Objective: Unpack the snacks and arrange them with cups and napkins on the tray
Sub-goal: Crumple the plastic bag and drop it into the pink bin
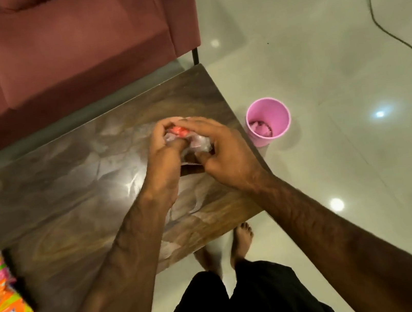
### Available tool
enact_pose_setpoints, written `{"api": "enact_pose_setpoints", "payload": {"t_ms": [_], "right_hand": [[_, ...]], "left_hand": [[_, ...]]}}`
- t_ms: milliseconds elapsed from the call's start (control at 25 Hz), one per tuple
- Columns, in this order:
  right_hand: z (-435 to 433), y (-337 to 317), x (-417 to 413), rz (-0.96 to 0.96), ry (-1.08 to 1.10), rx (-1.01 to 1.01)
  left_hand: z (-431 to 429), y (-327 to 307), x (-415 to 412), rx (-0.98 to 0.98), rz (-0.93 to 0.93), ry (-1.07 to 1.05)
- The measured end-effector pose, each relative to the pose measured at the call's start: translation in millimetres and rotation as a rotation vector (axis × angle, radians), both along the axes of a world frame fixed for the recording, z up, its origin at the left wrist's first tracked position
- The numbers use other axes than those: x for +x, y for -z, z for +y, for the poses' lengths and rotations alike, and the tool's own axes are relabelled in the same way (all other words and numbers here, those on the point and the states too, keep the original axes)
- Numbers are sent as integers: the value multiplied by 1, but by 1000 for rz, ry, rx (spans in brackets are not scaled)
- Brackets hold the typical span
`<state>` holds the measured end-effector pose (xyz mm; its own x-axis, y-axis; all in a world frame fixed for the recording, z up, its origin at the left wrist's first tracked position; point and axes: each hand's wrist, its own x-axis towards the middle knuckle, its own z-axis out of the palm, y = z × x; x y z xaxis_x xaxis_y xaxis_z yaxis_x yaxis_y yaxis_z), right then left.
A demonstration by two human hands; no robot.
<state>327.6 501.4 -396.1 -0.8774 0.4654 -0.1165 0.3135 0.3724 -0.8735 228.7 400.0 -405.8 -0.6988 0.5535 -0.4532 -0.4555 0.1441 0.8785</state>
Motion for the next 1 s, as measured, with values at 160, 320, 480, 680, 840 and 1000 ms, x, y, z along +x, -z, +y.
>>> {"api": "enact_pose_setpoints", "payload": {"t_ms": [160, 320, 480, 680, 840, 1000], "right_hand": [[40, 13, 14, -6, 279, -102], [67, 28, 24, -32, 433, -253], [85, 49, 33, -207, 345, -200], [126, 91, 54, -215, 356, -219], [179, 143, 64, -186, 701, -433], [243, 200, 56, -134, 937, -695]], "left_hand": [[36, 13, -3, 40, -121, 255], [63, 32, -2, 21, -104, 373], [98, 50, 4, -119, 86, 244], [163, 89, 15, -216, 104, 275], [225, 127, 26, -267, -7, 418], [286, 159, 32, -341, -76, 377]]}}
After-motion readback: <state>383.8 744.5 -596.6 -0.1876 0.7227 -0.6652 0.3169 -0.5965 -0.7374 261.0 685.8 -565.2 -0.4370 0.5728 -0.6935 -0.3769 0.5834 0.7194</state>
